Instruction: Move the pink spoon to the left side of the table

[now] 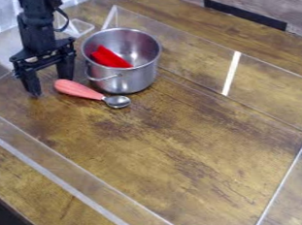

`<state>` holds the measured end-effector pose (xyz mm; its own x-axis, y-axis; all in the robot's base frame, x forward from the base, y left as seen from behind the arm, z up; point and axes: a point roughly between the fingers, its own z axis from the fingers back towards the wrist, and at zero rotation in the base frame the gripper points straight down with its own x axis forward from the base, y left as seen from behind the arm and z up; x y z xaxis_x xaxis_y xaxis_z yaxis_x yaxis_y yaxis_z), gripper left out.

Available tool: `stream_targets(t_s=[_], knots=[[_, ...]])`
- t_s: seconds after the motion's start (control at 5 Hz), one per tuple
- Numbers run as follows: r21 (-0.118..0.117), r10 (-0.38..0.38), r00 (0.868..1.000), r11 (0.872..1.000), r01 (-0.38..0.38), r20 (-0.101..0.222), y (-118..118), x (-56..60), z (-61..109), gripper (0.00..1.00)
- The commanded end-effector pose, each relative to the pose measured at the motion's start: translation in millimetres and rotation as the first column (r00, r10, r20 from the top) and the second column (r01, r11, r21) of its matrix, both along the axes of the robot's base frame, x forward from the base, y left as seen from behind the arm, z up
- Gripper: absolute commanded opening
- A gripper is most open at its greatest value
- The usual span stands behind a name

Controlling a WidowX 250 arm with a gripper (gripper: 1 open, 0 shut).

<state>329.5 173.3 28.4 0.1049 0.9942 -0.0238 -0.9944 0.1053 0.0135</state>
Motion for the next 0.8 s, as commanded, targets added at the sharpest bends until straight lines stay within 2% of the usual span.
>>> stream_targets(t_s=[0.0,0.4,0.6], knots=[[0.012,0.015,0.999,1.0,-0.016,0.045,-0.1,1.9,25.0,1.0],[-0.011,0.041,0.998,0.999,-0.04,0.05,-7.0,-5.6,30.8,1.0],[-0.019,0.047,0.997,0.999,-0.046,0.053,-8.1,-0.3,40.7,1.0]])
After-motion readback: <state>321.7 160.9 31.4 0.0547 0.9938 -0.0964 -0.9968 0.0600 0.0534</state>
